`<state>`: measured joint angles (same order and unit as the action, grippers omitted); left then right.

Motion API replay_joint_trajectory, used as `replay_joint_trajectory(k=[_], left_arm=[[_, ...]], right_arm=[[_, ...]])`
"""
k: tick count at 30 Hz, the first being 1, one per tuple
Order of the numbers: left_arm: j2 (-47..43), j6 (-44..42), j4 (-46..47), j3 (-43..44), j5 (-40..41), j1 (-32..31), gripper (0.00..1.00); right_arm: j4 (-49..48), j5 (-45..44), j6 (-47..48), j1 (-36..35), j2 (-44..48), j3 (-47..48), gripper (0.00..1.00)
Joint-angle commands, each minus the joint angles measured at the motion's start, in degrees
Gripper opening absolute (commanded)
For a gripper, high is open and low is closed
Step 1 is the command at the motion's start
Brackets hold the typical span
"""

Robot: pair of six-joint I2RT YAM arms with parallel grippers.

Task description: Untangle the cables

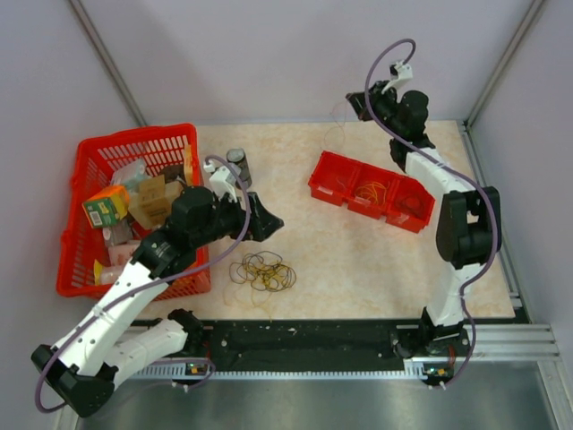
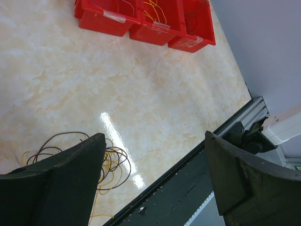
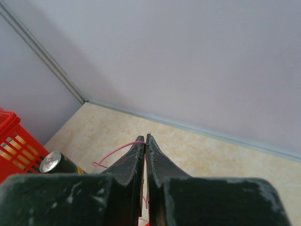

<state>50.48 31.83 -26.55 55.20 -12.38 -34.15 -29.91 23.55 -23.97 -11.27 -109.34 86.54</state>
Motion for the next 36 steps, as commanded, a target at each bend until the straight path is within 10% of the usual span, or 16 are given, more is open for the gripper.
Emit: replay_joint_trajectory(k=[1, 29, 36], left_arm=[[-1.17, -0.37, 2.55, -0.62, 0.08, 0.05, 0.9], [-1.79, -0.81, 1.5, -0.53, -1.85, 0.05, 0.93], [0.23, -0.9, 1.76, -1.5, -5.37, -0.04, 0.97]], right_arm=[[2.14, -0.17, 1.47, -0.34, 2.2, 3.63, 0.0], [-13.85, -13.97, 3.66, -5.34, 6.93, -22.89, 0.0], [1.31, -9.5, 11.03, -5.87, 12.31, -24.76, 0.0]])
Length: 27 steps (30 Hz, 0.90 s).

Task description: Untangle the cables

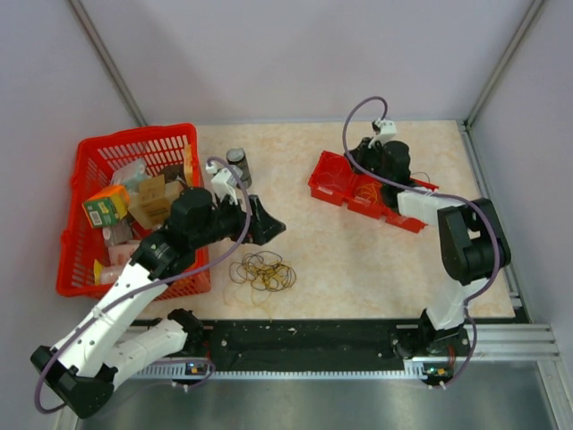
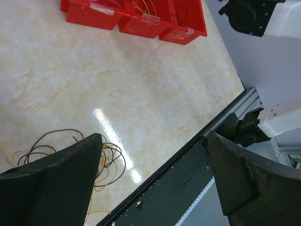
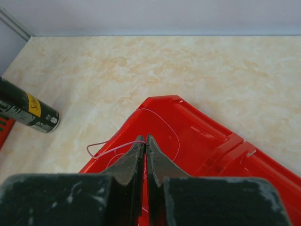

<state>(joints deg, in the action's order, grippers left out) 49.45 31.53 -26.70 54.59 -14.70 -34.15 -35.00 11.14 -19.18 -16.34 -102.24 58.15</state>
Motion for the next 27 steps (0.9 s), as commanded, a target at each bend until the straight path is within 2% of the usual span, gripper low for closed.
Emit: replay_joint_trajectory(k=[1, 3, 6, 9, 14, 19, 22, 24, 26, 27], left_arm=[[1.61, -0.42, 2.0, -1.23, -3.23, 0.05, 0.97], [2.75, -0.42, 2.18, -1.85, -3.67, -0.12, 0.97], [4.42, -1.2, 2.09, -2.03, -3.5, -0.91, 0.88], [5.3, -1.73, 1.12, -1.94, -2.62, -2.32, 0.77], [7.23, -1.82, 1.3, -3.26, -0.86, -4.69, 0.69], [10.31, -1.12, 2.0, -4.49, 0.2, -6.8, 0.63], [11.54, -0.51, 2.09, -4.66, 0.98, -7.86, 0.64], [11.81, -0.07, 2.0, -5.02, 1.95, -8.73, 0.73], [11.55, 0.55, 1.91, -5.37, 2.65, -9.44, 0.83], [11.37, 0.81, 2.0, -5.54, 2.92, -9.7, 0.87]], right_arm=[[8.44, 2.75, 7.22, -1.5, 5.2, 3.81, 0.0], [14.66, 2.49, 8.36, -2.64, 4.16, 6.08, 0.0], [24.78, -2.42, 9.25, -4.22, 0.73, 10.13, 0.0], [27.35, -7.34, 6.88, -4.32, 0.81, 8.74, 0.0], [33.5, -9.29, 5.38, -4.4, 0.72, 10.58, 0.0], [40.44, -6.48, 6.43, -5.72, -5.42, 20.84, 0.0], [44.05, -4.81, 4.34, -6.42, -7.01, 24.63, 0.04], [45.46, -4.72, 2.67, -6.6, -6.14, 24.12, 0.09], [45.64, -5.24, 1.87, -6.51, -3.78, 21.67, 0.19], [45.64, -6.38, 1.87, -6.6, -2.19, 20.26, 0.28]])
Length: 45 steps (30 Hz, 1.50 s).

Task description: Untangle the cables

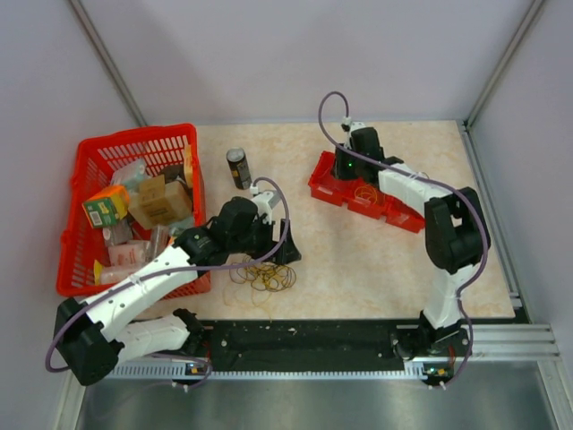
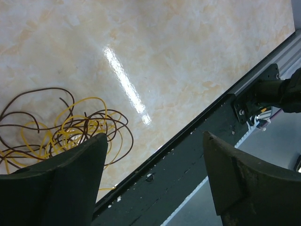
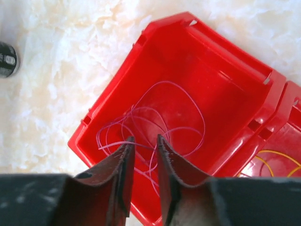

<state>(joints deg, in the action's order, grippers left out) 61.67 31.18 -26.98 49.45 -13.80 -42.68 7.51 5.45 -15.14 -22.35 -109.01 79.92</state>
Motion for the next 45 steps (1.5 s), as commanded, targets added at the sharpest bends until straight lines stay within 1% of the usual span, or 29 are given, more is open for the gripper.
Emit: replay_joint_trajectory(k=[1, 3, 4, 7, 9, 10, 11, 13, 14, 16, 17, 18, 20, 22, 24, 27, 31, 32, 34, 35, 36, 38, 39, 42, 45], left_arm=[[-1.11, 1.16, 2.29, -0.58, 2.2, -1.27, 0.89], [-1.29, 0.99, 2.28, -0.58, 2.2, -1.36, 0.9], [-1.29, 0.55, 2.02, -0.24, 2.55, -1.36, 0.9], [-1.38, -0.76, 0.71, 0.56, 4.74, -1.36, 0.89], [-1.38, -1.47, 0.53, 0.47, 5.89, -1.36, 0.86], [-1.38, -1.91, 0.44, 0.38, 6.41, -1.36, 0.84], [-1.29, -2.09, 0.35, 0.12, 7.2, -1.36, 0.79], [-1.29, -2.61, 0.09, -0.23, 7.56, -1.36, 0.73], [-1.29, -2.7, 0.09, -0.49, 7.48, -1.36, 0.71], [-1.55, -2.27, -0.44, -0.85, 7.82, -1.36, 0.66], [-1.99, -2.09, -0.27, -1.54, 7.91, -1.36, 0.65], [-2.43, -2.0, 0.0, -2.16, 8.09, -1.36, 0.64], [-3.31, -1.3, 0.96, -3.65, 8.53, -1.36, 0.64], [-3.92, 0.1, 0.71, -4.97, 9.93, -1.36, 0.68], [-4.62, 1.25, 0.09, -6.03, 11.42, -1.36, 0.74], [-6.29, 3.01, -0.53, -7.96, 13.27, -1.36, 0.74], [-7.35, 4.41, 0.09, -9.63, 13.28, -1.36, 0.73], [-6.92, 4.68, 0.09, -9.72, 13.19, -1.36, 0.73], [-5.87, 4.77, 0.96, -10.16, 12.75, -1.27, 0.77], [-4.38, 4.51, 1.58, -10.16, 12.14, -1.36, 0.77], [-2.89, 4.77, 0.8, -9.64, 11.96, -1.36, 0.76], [0.37, 5.12, -1.13, -8.15, 12.39, -1.36, 0.7], [0.47, 5.47, -1.49, -7.88, 13.01, -1.36, 0.68], [-3.29, 6.35, 0.61, -10.16, 13.19, -1.36, 0.68], [-7.61, 6.88, 2.89, -12.7, 13.27, -1.36, 0.69]], right_arm=[[3.04, -1.49, -1.74, -0.5, 6.42, -2.91, 0.37], [4.35, -2.72, 0.53, -0.5, 10.9, -4.15, 0.53], [5.75, -2.82, 1.24, -0.5, 12.32, -3.98, 0.57], [10.15, -2.47, 1.69, -0.59, 18.02, -4.59, 0.62], [9.99, -2.38, 0.03, -1.64, 23.56, -8.44, 0.65], [8.94, -1.68, -0.85, -2.86, 26.28, -11.25, 0.67], [7.8, -0.63, -1.9, -4.09, 28.74, -14.41, 0.68], [4.03, 3.84, -4.89, -7.34, 32.7, -20.82, 0.69], [0.87, 6.47, -6.82, -9.01, 34.38, -24.51, 0.69], [-9.04, 11.84, -11.91, -12.61, 37.19, -32.77, 0.69], [-14.57, 14.91, -15.33, -14.89, 37.55, -36.55, 0.68], [-18.89, 16.76, -19.02, -16.66, 37.73, -40.5, 0.64], [-24.63, 17.57, -24.66, -20.69, 37.47, -43.87, 0.56], [-26.23, 15.57, -27.13, -25.18, 37.29, -45.02, 0.51], [-27.71, 12.84, -28.98, -29.31, 36.59, -45.38, 0.49], [-31.66, 10.29, -31.96, -33.37, 34.31, -46.6, 0.46], [-35.02, 8.0, -34.96, -34.16, 31.32, -48.1, 0.44], [-33.8, 7.04, -34.35, -34.43, 31.06, -47.84, 0.44], [-30.29, 4.75, -32.86, -34.95, 30.62, -46.88, 0.45], [-29.05, 3.78, -32.33, -34.96, 30.18, -46.61, 0.46], [-28.78, 3.51, -32.33, -34.96, 29.74, -46.7, 0.46], [-29.65, 3.34, -32.85, -35.04, 28.69, -47.4, 0.47], [-30.96, 3.68, -33.11, -35.04, 27.81, -47.75, 0.46], [-33.69, 4.56, -34.78, -35.13, 24.82, -47.58, 0.43], [-37.38, 6.14, -36.1, -35.04, 22.53, -47.4, 0.27]])
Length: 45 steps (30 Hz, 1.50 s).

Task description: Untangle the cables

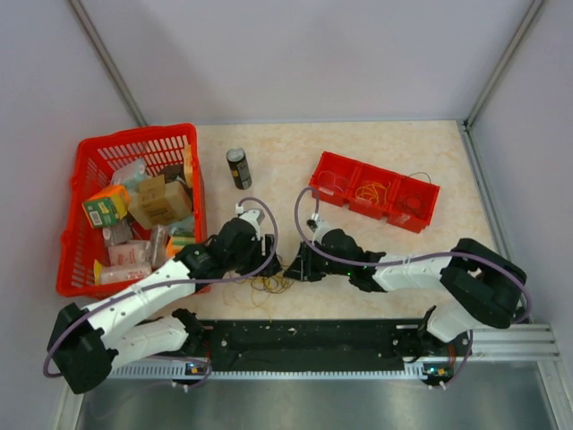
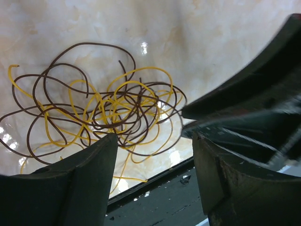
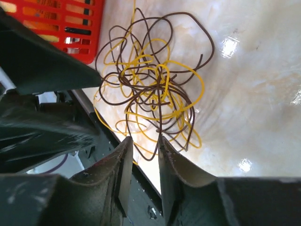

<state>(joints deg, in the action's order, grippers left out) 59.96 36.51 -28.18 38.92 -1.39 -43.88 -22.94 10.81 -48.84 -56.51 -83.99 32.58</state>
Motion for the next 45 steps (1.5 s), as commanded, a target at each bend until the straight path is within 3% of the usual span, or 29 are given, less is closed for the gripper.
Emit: replay_joint_trajectory(k=[1, 4, 8, 12, 17, 21, 23, 25, 27, 30, 34, 39, 45], left_arm=[[-6.52, 2.07, 4.28, -2.7, 3.3, -0.16, 0.69], [-7.23, 3.39, 3.93, -2.79, 3.23, -0.16, 0.65], [-7.32, 3.83, 4.45, -2.44, 2.44, -0.16, 0.64], [-7.23, 3.65, 4.45, -2.18, 2.0, -0.16, 0.62], [-6.79, 4.27, 5.24, -2.71, 1.65, -0.16, 0.61], [-6.44, 6.11, 3.58, -1.92, 3.23, -0.16, 0.57], [-6.18, 7.25, 4.19, -2.09, 4.63, -0.16, 0.53], [-4.08, 8.39, 7.25, -3.23, 4.99, -0.07, 0.52], [0.13, 9.8, 8.58, -2.62, 3.59, 0.02, 0.51], [8.65, 11.82, 6.23, 1.32, 3.93, 0.02, 0.4], [15.61, 13.05, 6.82, 2.75, 2.88, 0.11, 0.37], [13.17, 13.32, 8.94, -0.15, 4.19, 0.63, 0.38], [7.81, 12.18, 7.53, -3.14, 7.36, 3.44, 0.41]], right_arm=[[-7.64, 1.14, -2.66, -0.88, -2.93, 0.2, 0.24], [-6.07, 0.62, -2.05, -0.97, -3.2, 0.56, 0.27], [-2.21, -0.61, -0.56, -1.06, -0.93, 0.47, 0.45], [1.75, -2.46, 0.06, -1.32, 3.29, -1.46, 0.46], [-2.62, -1.06, -1.08, -1.58, 0.94, -1.47, 0.36], [-7.64, 1.14, -2.84, -1.85, -4.07, 0.64, 0.34], [-7.04, 0.8, -2.05, -1.85, -4.35, 1.78, 0.22], [-1.35, 0.97, -0.91, -1.94, -0.59, 3.1, 0.0], [4.98, 0.71, 0.41, -2.2, 7.12, 3.63, 0.0], [17.01, -2.71, 2.34, -2.29, 23.01, 5.64, 0.0], [30.82, -9.47, 7.6, -2.11, 34.48, 14.85, 0.0], [44.45, -17.2, 18.32, -1.85, 35.65, 35.15, 0.0], [51.67, -23.19, 28.26, -1.67, 35.56, 54.23, 0.0]])
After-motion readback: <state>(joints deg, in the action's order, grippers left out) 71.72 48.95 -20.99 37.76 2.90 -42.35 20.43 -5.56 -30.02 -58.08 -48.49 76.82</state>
